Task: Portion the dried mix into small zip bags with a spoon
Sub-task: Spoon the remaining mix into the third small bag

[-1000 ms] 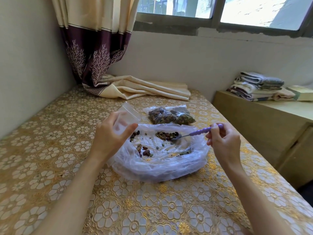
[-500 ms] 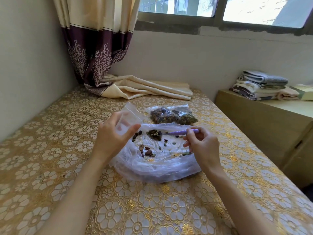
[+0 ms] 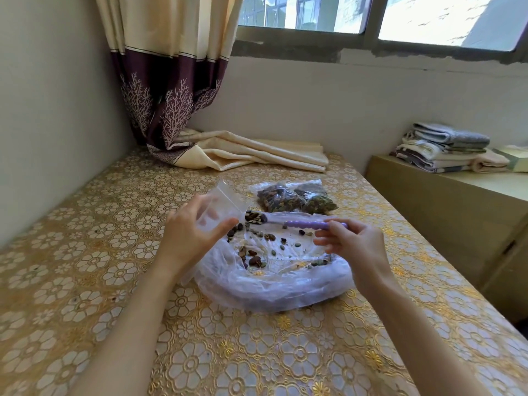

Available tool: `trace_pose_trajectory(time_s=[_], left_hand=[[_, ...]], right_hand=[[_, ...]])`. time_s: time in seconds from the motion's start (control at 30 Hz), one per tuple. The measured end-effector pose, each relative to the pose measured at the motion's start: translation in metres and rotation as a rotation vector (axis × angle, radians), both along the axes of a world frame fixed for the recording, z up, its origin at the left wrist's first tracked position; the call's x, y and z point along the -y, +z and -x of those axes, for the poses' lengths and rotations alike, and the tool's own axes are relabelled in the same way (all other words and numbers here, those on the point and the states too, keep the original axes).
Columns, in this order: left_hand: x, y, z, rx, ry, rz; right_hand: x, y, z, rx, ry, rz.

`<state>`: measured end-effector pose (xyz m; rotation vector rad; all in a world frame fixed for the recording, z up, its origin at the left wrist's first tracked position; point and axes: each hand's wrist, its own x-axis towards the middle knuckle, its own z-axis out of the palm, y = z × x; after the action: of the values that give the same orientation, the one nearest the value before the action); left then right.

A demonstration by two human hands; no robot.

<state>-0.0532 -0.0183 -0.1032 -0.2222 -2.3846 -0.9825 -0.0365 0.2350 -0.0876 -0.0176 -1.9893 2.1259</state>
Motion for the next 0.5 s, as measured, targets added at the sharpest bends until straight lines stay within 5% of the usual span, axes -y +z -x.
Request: trace_pose_trajectory(time_s=[0.23,0.5], left_hand=[[-0.002,0.0,-0.001,0.069,-0.003,0.046],[-0.001,-0.003,0.0,0.158,-0.105,-0.221]], right_hand=[[0.01,0.027,-0.009,-0.25,0.024,-0.056],[0.031,0.034,-0.013,-0.454,0.128,-0.39]])
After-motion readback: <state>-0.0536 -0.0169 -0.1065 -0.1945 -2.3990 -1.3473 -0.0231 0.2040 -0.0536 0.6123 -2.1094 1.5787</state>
